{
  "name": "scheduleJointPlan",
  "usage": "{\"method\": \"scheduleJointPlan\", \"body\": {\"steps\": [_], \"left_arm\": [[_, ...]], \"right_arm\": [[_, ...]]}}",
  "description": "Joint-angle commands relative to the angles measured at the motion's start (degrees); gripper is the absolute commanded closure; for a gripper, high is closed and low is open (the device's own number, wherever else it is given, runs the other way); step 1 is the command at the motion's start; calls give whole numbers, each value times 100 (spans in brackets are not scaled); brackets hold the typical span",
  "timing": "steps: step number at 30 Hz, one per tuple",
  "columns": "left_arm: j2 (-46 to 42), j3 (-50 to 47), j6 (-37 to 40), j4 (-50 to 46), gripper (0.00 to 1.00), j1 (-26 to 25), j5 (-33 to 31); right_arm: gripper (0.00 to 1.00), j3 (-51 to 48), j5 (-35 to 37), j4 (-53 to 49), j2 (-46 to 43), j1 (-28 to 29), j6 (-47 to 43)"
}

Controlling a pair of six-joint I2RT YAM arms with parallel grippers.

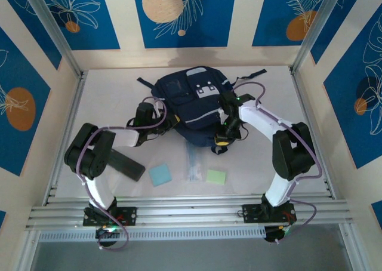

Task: Pack the student bag
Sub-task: Zip the student bag at the top-center of the table.

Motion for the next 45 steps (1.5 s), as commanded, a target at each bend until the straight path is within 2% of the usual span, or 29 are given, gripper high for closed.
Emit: {"method": "scheduleJointPlan", "body": {"steps": [1,4,9,13,15,18,23,29,33,37,45], "left_arm": [[-339,258,657,-496,100,390,-11],[-373,325,704,-554,100,580,24],[-261,749,935,-867,100,958,-131],[-8,1283,1029,-1298,99,1133,-111],[16,1480,1081,-1603,78,1155,-115],[-118,1581,1212,-2112,55,1149,-185],[-688,1229,1465,-2803,41,1187,-446],[-1543,254,1311,-3165,22,1209,-551],[-1988,-497,736,-2906,19,1192,-501],[-2233,-1162,-72,-2097,17,1165,-609],[-2219,-1309,-944,-796,16,859,-1416]], "right_arm": [[100,381,1689,-521,-105,-318,-290],[100,487,1601,-313,-50,-329,-353],[100,307,-437,452,-2,16,-491],[100,380,-1497,1152,244,398,-114],[100,586,-1812,1450,492,558,177],[100,1056,-2079,1729,934,766,569],[100,1965,-2825,2048,1644,1136,1069],[100,2783,-3167,2185,2164,1426,1437],[100,2847,-3414,2525,2216,1488,1742],[100,2812,-3654,2711,2215,1606,1883],[100,2144,-3570,2685,1943,1814,1968]]}}
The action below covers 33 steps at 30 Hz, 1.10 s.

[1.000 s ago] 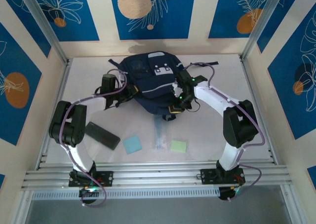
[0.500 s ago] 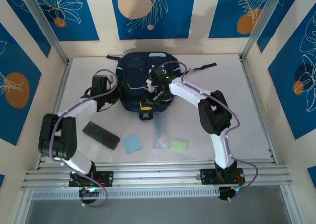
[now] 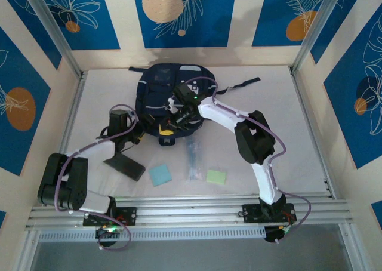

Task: Pack the student bag
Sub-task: Zip the student bag at the top-center of the table.

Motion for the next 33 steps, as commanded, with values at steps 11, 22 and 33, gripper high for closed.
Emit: {"method": "scheduleJointPlan", "body": {"steps": [11,22,33], "left_arm": [[987,13,-861,2114,82,-544,-376],[632,187,-151,1199,100,-255,178],[209,560,700,-182,100,-113,678]], "right_arm": [[100,-774,-134,-33,-666,117,-344],[100,-1192,1983,-2663,-749,-747,-2578],[100,-678,4357,-2792,-422,-1641,-3641]]}}
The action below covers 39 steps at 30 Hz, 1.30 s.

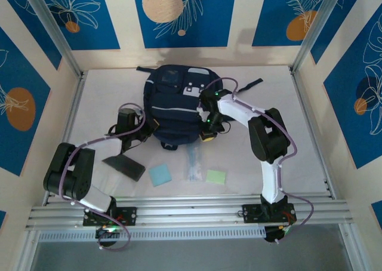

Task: Pack the student bag
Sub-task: Zip the student bag at the top-center of the table.

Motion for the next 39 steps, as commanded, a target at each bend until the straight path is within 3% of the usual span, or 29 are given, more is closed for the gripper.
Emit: {"method": "scheduleJointPlan", "body": {"steps": [1,10,19,22,27,32,39], "left_arm": [[-383,325,697,-637,100,176,438],[-873,371,1266,-1550,100,329,593],[-863,516,1410,-1649,100,473,881],[-715,666,1469,-1625,100,477,1093],[-386,870,1524,-1378,100,481,1542],[-252,956,1729,-1357,100,478,1808],[-175,1319,2563,-2343,100,485,1723]], "right_arm": [[100,382,1398,-368,208,-482,-541],[100,1372,1598,930,863,-1278,-810],[100,1707,1544,792,938,-1365,-390],[99,1368,1117,794,703,-1362,-228],[59,196,-40,1446,-247,-1390,73],[47,-119,-398,1677,-660,-1485,458],[39,345,-855,2405,-20,-1604,1435]]}}
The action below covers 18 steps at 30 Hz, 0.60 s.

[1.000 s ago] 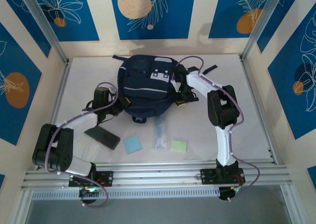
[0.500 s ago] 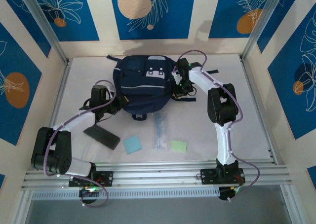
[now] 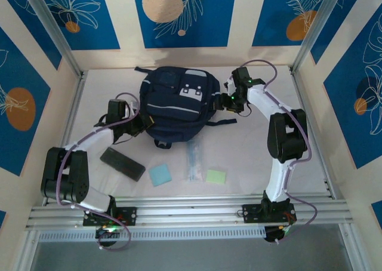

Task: Pack the student bag
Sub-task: Zip the student bag at the top-center of the table.

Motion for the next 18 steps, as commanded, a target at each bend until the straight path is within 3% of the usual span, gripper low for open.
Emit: {"method": "scheduleJointPlan", "body": {"steps": [1,6,9,13,18], "left_arm": [[9,358,775,-411,100,-56,711],[11,352,1004,-648,100,-49,519],[41,386,1112,-689,100,-52,343],[277,557,1139,-555,100,-44,202],[1027,1111,1112,-259,100,-39,41]], "right_arm": [[39,469,-493,605,579,-66,816],[43,1232,-420,724,1502,-220,1579],[73,1056,-415,863,1592,-302,1848],[100,-109,-353,1392,1020,-338,2008],[100,-2360,-244,2373,-447,-266,2504]]}}
